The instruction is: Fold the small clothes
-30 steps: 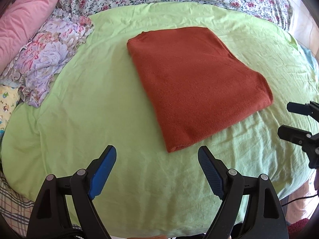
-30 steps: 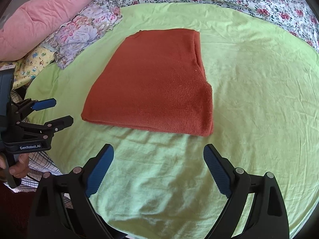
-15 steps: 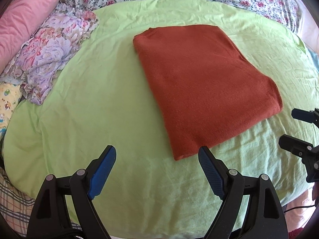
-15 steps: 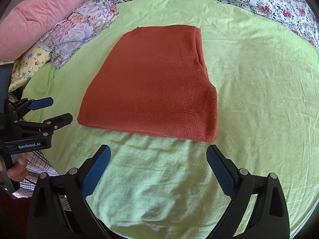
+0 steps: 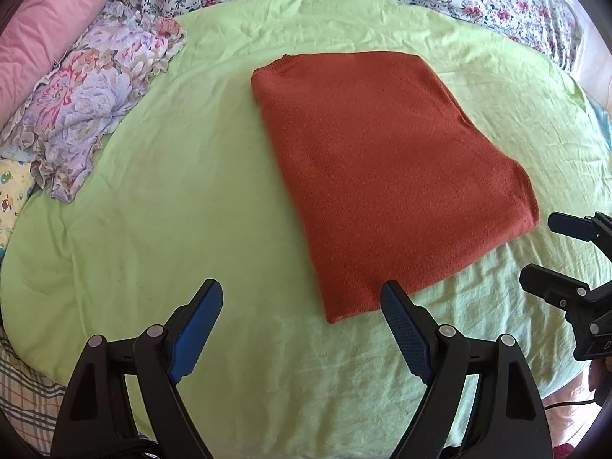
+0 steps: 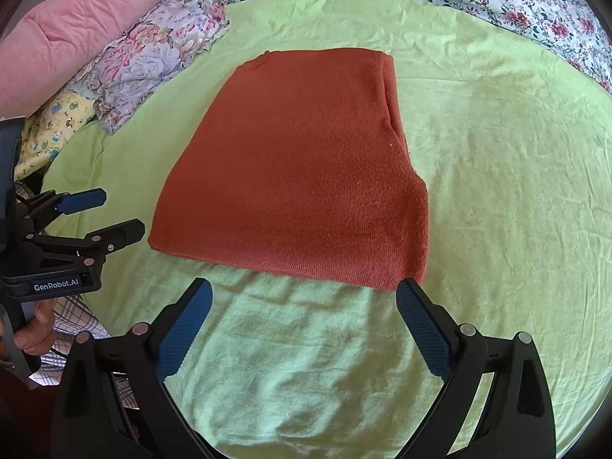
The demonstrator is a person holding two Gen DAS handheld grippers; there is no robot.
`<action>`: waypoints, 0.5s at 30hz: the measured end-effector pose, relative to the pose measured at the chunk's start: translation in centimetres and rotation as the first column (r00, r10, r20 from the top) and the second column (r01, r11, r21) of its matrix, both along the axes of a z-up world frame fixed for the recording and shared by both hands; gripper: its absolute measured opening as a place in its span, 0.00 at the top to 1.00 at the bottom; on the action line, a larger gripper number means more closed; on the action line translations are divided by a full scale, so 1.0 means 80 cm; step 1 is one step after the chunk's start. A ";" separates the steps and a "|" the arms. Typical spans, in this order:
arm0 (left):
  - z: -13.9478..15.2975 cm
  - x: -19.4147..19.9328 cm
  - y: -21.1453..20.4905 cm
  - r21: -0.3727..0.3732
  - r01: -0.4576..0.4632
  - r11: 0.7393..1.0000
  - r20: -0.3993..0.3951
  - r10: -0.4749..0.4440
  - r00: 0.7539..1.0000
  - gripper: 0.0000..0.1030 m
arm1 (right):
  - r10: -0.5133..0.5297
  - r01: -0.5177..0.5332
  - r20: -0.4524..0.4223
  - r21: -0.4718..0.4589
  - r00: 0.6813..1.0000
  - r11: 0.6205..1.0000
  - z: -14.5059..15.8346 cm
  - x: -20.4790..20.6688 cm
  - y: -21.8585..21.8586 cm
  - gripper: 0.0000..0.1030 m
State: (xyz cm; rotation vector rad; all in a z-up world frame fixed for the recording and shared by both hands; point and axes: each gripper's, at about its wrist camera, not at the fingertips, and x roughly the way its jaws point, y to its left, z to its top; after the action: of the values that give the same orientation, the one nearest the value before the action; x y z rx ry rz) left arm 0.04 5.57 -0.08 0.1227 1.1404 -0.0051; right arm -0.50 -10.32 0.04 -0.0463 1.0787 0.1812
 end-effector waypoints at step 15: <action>0.003 0.006 -0.006 -0.010 -0.002 1.000 0.003 0.002 1.000 0.17 | 0.002 -0.002 0.007 0.012 1.000 1.000 0.007 0.009 -0.006 0.06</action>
State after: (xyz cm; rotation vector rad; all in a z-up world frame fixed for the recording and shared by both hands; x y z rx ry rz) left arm 0.54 5.11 0.18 0.1130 1.1379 -0.0086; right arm 0.24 -10.79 0.60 -0.0367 1.0710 0.1891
